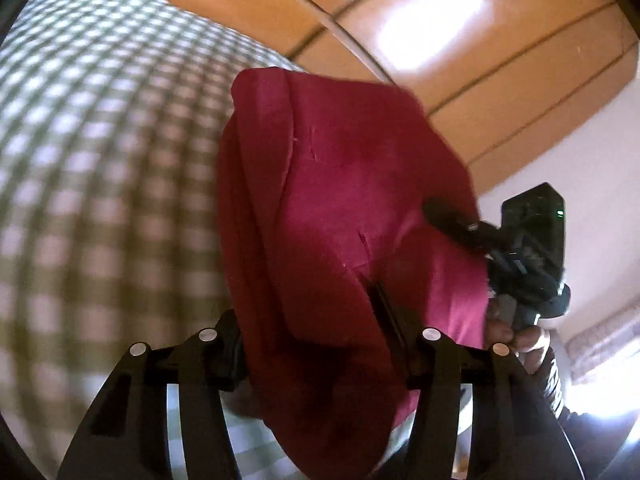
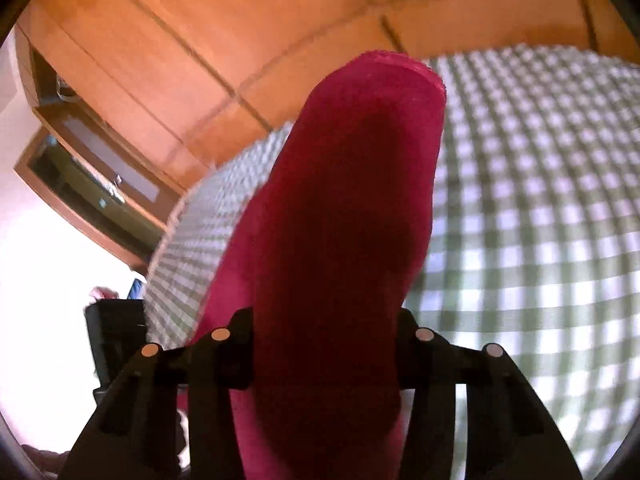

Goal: Fold small clothes

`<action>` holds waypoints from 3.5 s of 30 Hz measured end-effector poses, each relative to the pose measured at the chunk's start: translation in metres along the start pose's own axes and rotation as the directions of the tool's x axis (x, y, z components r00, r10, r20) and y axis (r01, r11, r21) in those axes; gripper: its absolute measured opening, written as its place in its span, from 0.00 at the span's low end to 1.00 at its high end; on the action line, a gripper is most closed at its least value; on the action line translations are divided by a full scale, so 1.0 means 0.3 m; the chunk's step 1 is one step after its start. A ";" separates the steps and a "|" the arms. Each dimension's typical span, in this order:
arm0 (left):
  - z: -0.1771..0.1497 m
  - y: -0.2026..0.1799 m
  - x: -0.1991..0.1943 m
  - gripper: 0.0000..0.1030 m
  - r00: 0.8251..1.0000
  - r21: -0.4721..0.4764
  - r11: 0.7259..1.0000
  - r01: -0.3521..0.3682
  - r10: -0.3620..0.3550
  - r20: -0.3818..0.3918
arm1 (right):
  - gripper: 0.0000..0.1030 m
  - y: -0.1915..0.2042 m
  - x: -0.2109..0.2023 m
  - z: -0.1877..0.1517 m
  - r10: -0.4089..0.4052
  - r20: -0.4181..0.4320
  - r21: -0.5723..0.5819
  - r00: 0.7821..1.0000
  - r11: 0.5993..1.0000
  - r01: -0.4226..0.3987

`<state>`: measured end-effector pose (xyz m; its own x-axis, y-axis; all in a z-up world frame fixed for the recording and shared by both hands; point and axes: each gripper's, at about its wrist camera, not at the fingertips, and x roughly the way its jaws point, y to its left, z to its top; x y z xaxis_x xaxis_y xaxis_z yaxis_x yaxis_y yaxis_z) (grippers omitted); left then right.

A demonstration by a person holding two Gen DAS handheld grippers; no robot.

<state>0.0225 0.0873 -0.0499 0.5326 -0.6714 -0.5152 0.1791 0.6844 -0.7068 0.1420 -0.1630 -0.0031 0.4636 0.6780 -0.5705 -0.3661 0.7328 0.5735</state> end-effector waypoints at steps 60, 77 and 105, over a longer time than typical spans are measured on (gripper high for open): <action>-0.050 -0.598 0.544 0.73 0.891 0.462 0.766 -0.446 0.426 0.153 | 0.72 -0.225 -0.406 -0.351 -0.716 0.144 0.069 0.683 0.696 0.715; -0.089 -0.636 0.355 0.84 0.868 0.420 0.761 -0.495 0.413 0.275 | 0.98 -0.126 -0.502 -0.351 -0.773 0.219 0.240 0.595 0.634 0.735; -0.152 -0.651 0.182 0.96 0.831 0.368 0.753 -0.545 0.427 0.356 | 0.98 -0.008 -0.455 -0.394 -0.825 0.241 0.235 0.511 0.561 0.794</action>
<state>-0.0212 -0.0960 0.0379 0.8137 -0.1645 -0.5575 0.1494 0.9861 -0.0729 -0.0158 -0.2505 0.0037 0.7333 -0.2719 -0.6231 0.3527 0.9357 0.0068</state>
